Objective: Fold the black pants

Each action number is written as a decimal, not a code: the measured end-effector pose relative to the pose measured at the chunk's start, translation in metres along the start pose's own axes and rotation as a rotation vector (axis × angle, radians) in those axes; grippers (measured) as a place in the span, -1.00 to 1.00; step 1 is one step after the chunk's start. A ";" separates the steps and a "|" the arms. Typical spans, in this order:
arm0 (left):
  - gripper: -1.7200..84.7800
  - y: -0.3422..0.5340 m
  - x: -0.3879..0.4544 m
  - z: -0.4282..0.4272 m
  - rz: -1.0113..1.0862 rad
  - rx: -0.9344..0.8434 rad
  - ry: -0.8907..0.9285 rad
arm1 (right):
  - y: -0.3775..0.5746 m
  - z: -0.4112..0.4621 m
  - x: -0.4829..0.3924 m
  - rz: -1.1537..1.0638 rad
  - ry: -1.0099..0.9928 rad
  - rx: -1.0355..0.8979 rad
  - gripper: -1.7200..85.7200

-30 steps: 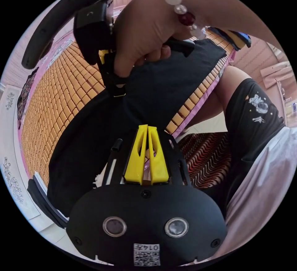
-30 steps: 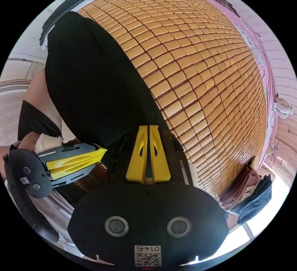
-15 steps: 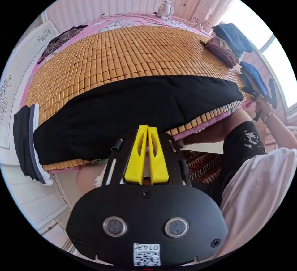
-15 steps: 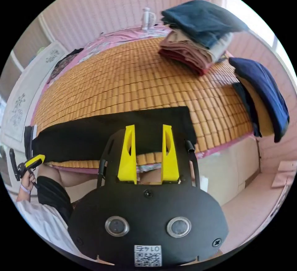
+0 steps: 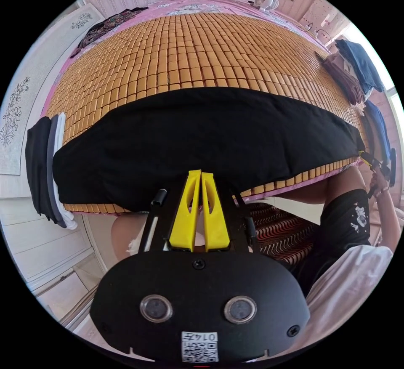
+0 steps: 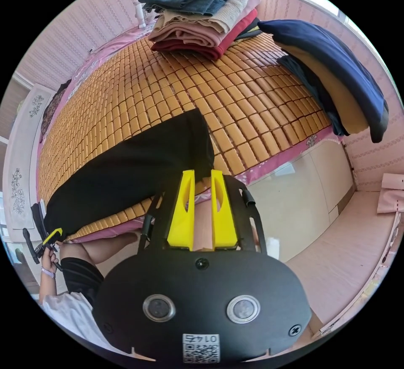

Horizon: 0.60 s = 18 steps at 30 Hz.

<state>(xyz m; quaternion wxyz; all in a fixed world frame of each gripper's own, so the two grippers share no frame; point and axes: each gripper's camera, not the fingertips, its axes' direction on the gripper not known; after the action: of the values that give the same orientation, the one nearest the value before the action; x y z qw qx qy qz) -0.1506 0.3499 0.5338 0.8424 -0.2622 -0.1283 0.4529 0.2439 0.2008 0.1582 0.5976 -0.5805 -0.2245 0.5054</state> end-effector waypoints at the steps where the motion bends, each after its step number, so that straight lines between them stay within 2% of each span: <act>1: -0.98 0.001 -0.001 0.000 0.003 0.004 -0.002 | 0.004 0.002 0.005 -0.011 0.008 0.006 -0.82; 6: -0.98 0.001 -0.009 0.001 -0.006 0.007 0.013 | 0.010 0.004 0.030 -0.062 -0.052 0.012 -0.88; 12: -0.98 0.000 -0.008 0.001 0.085 0.003 0.035 | 0.011 -0.040 0.080 0.010 -0.245 0.253 -0.90; 18: -0.98 -0.011 0.027 0.010 0.222 -0.031 0.227 | 0.006 -0.118 0.101 -0.058 -0.120 0.541 -0.91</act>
<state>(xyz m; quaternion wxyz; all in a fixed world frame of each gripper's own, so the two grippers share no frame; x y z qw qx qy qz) -0.1325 0.3708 0.5479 0.7921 -0.3372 -0.0092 0.5087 0.3823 0.2324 0.0940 0.7308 -0.3622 -0.1328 0.5631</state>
